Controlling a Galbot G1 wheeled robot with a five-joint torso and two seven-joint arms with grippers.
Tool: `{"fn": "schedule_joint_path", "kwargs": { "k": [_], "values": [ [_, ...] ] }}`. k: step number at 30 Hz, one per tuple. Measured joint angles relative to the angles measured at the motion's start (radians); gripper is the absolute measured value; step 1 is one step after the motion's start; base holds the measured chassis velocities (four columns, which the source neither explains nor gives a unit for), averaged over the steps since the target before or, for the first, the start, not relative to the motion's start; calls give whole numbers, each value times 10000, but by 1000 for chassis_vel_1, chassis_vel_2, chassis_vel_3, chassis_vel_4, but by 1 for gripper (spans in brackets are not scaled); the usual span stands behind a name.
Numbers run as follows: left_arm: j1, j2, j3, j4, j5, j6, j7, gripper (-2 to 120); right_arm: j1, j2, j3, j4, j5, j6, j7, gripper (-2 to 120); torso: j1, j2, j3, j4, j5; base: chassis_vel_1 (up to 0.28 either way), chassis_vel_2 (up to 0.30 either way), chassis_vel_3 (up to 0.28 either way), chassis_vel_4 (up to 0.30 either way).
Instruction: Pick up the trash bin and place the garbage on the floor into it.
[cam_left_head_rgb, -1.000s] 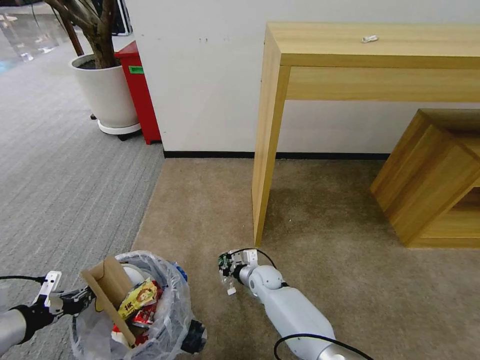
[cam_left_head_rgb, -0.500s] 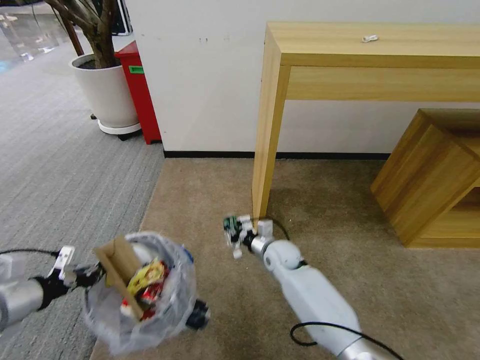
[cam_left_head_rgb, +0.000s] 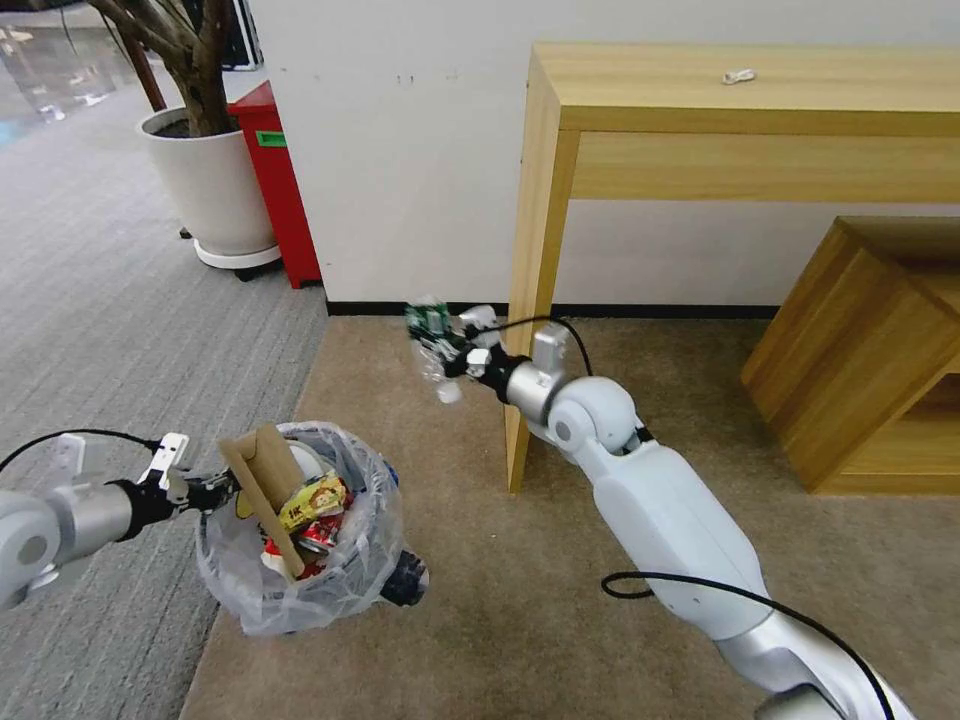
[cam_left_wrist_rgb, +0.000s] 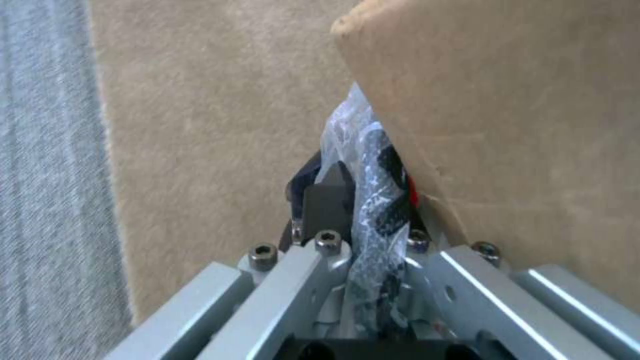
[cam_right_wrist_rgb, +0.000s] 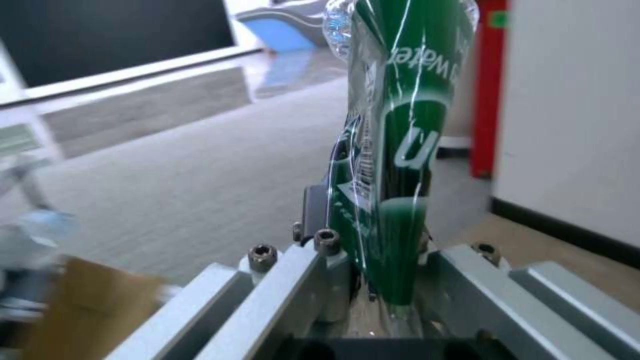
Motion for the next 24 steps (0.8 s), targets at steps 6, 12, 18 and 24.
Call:
{"fn": "schedule_joint_path", "kwargs": {
  "k": [6,12,18,24],
  "values": [
    [-663,82,796,-40,-219,0,-242,0,453,210,-963,206,282,-163,-34,0,0,0,0,-2,-1,0,0,0,0],
    [-1198,384,1702,-149,-389,0,-372,0,494,201,-2250,662,477,-370,-35,0,-2,0,-1,-1,0,0,0,0,0],
    [-2193,325,2592,-98,-630,0,-608,0,399,174,-2548,753,435,-502,7,0,-1,0,-1,-4,0,0,0,0,0],
    [-2904,212,3220,-41,-799,-1,-739,0,289,8,-2616,628,102,-552,-3,0,-2,0,-1,-3,0,0,0,0,0]
  ]
}}
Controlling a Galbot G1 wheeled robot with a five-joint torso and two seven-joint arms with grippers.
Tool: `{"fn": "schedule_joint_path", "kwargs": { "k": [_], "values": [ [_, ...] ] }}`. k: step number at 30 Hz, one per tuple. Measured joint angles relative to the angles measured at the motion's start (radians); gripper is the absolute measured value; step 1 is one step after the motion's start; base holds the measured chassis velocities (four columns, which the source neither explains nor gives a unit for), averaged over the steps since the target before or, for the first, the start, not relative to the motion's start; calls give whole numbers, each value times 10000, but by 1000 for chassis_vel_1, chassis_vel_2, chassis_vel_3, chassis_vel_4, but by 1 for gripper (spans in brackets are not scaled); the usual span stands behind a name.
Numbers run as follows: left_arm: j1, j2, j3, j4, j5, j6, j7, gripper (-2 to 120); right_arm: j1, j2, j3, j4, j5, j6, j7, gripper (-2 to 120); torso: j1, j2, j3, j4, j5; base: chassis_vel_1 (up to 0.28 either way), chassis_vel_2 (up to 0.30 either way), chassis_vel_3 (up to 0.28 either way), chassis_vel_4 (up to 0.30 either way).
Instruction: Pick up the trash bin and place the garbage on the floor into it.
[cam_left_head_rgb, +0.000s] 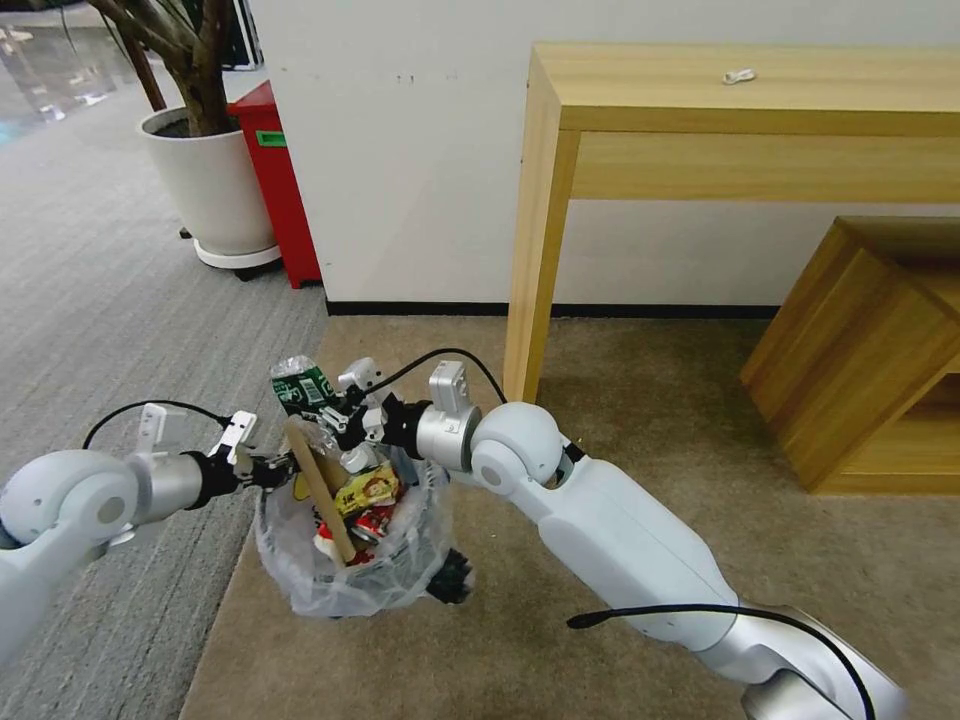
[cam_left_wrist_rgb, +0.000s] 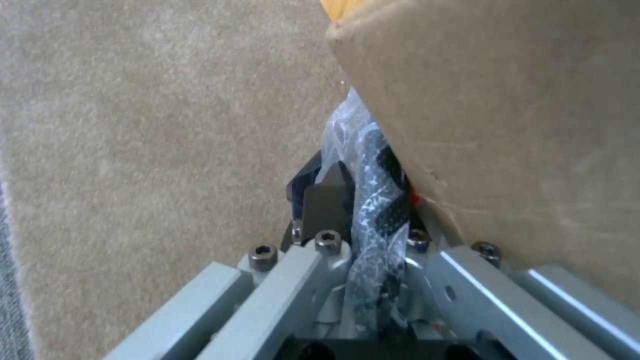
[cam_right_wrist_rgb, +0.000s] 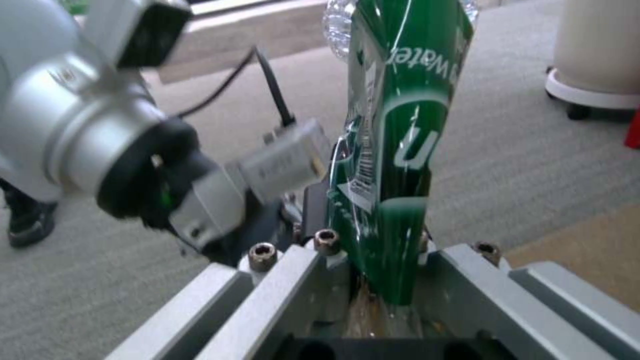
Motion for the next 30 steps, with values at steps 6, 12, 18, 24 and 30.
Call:
{"fn": "schedule_joint_path", "kwargs": {
  "k": [6,12,18,24,30],
  "values": [
    [-96,-7,113,39,-42,0,-34,0,-178,-209,-99,-12,-284,-121,-79,0,0,0,0,1,1,0,0,0,0],
    [-72,-35,101,108,-72,0,-47,0,-355,-309,-132,55,-463,-150,-197,3,0,0,0,2,0,0,0,0,0],
    [-29,-51,-45,165,-155,0,-49,0,-528,-502,-161,287,-564,-244,-124,22,0,2,0,2,1,0,0,0,0],
    [56,-57,-203,174,-177,0,2,0,-583,-603,-134,549,-506,-257,250,46,0,1,0,2,1,0,0,0,0],
    [396,-29,-560,121,-152,0,123,0,-641,-809,143,948,-309,-312,471,66,0,2,0,1,1,0,0,0,0]
  ]
}}
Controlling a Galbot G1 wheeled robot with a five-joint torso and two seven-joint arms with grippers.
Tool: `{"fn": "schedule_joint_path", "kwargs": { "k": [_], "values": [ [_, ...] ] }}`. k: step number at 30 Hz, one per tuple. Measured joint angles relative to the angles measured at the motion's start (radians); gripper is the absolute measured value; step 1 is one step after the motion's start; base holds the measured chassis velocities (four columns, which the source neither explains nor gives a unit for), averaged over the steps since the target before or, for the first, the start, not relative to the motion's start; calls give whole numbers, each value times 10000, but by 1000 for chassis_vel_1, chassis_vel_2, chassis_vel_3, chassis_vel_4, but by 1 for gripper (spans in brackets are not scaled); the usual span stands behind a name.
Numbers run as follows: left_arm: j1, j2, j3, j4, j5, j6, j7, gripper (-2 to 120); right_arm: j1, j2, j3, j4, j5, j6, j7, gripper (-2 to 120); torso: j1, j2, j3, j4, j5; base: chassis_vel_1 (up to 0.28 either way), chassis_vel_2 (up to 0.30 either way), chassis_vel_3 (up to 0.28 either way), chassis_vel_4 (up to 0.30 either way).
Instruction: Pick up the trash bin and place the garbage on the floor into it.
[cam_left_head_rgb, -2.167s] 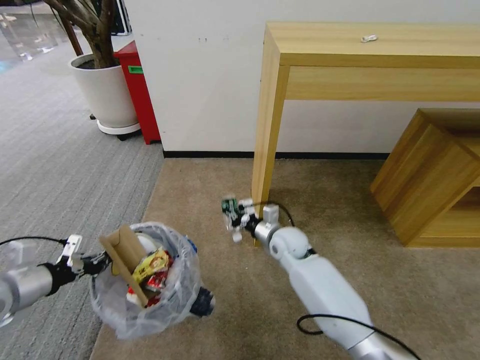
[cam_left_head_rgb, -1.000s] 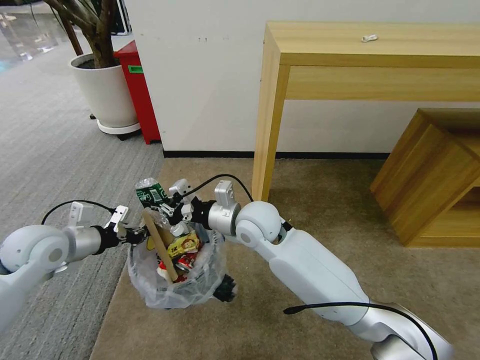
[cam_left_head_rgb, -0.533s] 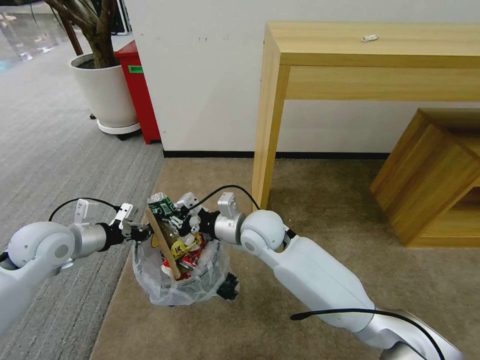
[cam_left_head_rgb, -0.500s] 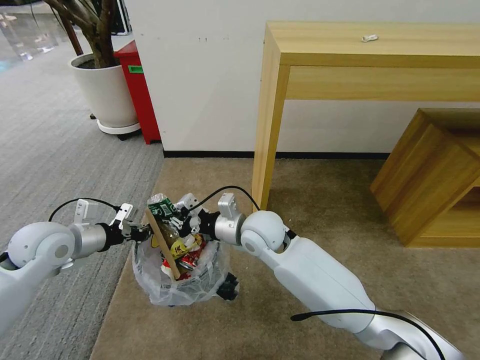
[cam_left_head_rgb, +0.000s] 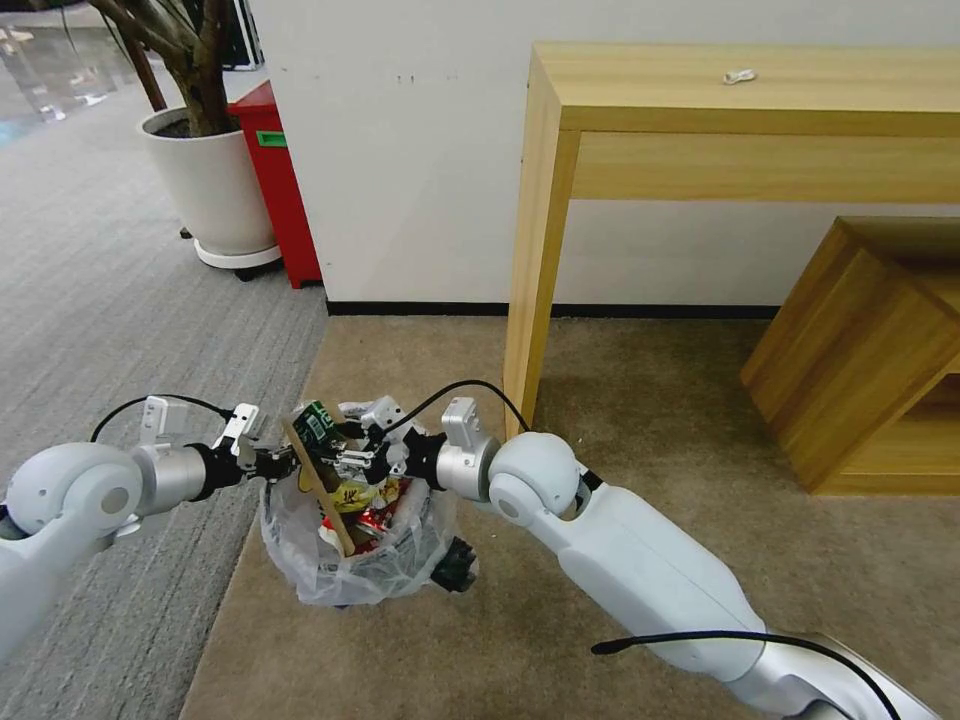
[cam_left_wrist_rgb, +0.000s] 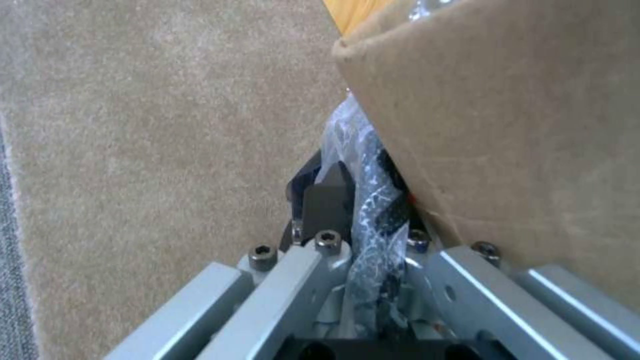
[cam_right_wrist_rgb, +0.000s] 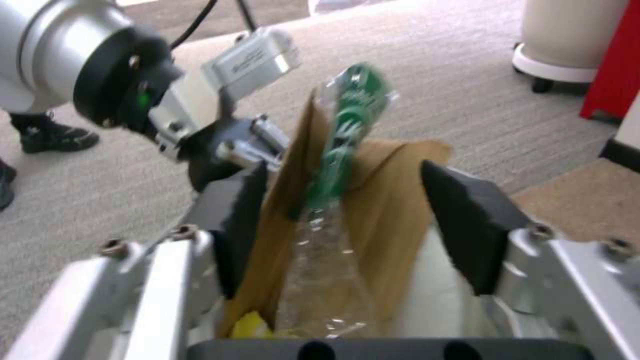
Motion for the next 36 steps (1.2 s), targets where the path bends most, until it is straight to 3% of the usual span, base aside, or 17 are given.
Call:
{"fn": "schedule_joint_path", "kwargs": {
  "k": [7,16,20,24,26,31,36],
  "values": [
    [1191,76,-952,-315,127,0,77,0,-211,-291,626,599,277,-96,374,96,0,0,0,1,1,0,0,0,0],
    [2093,-249,-1479,-533,445,0,64,0,-1053,-797,1763,1323,438,-46,1560,100,0,0,0,4,1,0,0,0,0],
    [2146,-620,-1498,-533,645,0,-3,0,-2113,-1618,2689,1898,402,189,1875,100,0,0,0,-5,1,0,0,0,0],
    [2117,-870,-1493,-477,844,-1,-30,0,-2933,-2198,3237,2309,378,734,2060,100,0,0,-1,-5,1,0,0,0,0],
    [2131,-1145,-1545,-417,1091,0,-56,0,-3776,-2459,3758,2506,133,1685,2199,100,0,0,-1,1,1,0,0,0,0],
    [2323,-1393,-1618,-305,1538,-2,-29,0,-5114,-2692,4551,2698,-726,3051,2633,100,0,0,-1,2,-1,0,0,0,0],
    [2374,-1564,-1665,-203,1677,-2,-26,0,-6324,-2715,5557,2868,-1215,3664,2539,100,0,0,-1,0,2,0,0,0,0]
  ]
}}
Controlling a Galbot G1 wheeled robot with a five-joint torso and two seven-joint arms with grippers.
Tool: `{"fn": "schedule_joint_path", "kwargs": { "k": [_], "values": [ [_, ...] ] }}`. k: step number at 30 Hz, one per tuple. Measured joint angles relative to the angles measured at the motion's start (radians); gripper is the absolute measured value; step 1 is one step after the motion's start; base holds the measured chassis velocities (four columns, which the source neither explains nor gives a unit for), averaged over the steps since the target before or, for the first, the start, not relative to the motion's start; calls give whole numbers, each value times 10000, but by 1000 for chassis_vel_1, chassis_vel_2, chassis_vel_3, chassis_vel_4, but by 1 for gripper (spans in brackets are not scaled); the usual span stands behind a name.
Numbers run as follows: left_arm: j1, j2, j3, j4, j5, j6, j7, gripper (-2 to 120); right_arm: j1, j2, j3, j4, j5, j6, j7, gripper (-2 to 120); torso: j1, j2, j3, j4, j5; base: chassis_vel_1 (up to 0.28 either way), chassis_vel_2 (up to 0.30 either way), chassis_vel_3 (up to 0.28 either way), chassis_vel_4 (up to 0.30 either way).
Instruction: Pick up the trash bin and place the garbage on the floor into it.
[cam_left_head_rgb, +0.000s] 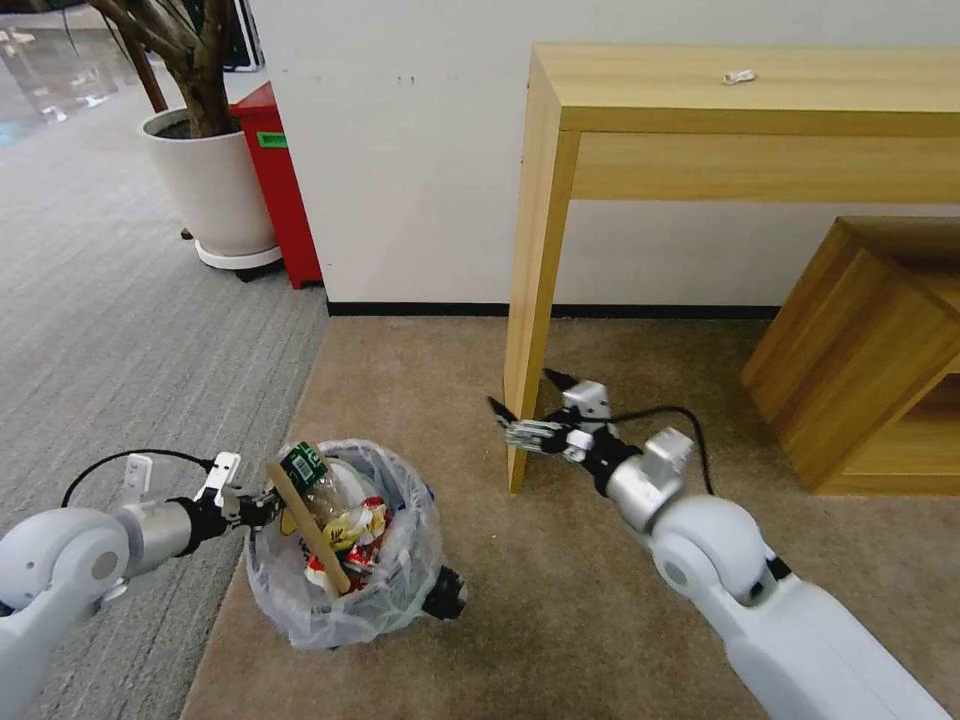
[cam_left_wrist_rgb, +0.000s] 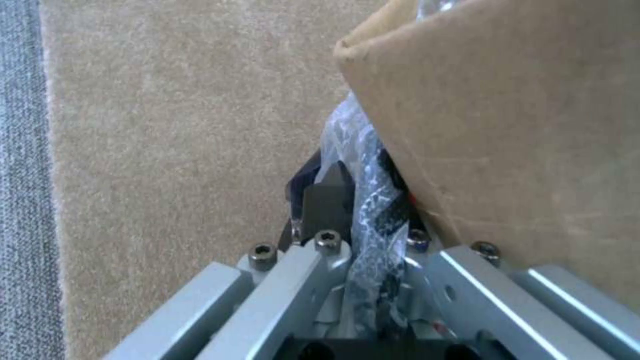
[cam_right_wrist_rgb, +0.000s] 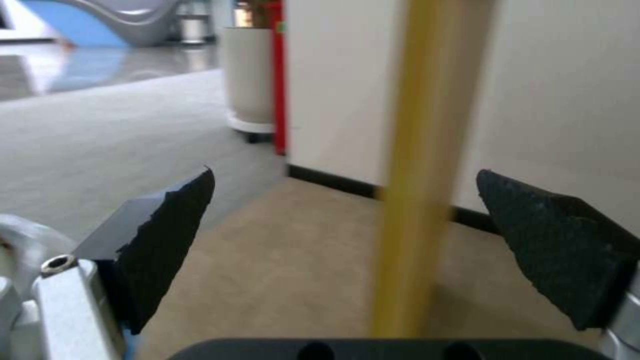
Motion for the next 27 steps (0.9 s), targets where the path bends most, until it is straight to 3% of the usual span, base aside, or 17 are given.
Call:
{"fn": "schedule_joint_path", "kwargs": {
  "k": [3,15,20,27],
  "values": [
    [-165,-192,-26,175,24,0,-27,0,-1795,158,1594,485,-492,449,-531,100,0,0,0,-2,-2,0,0,0,0],
    [-819,-342,66,1135,135,0,-70,0,-5170,932,4294,1134,-1755,1777,-2148,100,0,-2,1,-1,-2,0,0,0,0],
    [-1058,-354,234,1456,162,2,-19,0,-5611,1416,4660,1193,-1878,2007,-2290,100,0,-2,1,-1,-3,0,0,0,0],
    [-1637,-482,562,2184,272,2,70,0,-5157,2173,4252,1115,-2078,1905,-2247,100,1,-2,2,0,-2,0,0,0,0]
  ]
}}
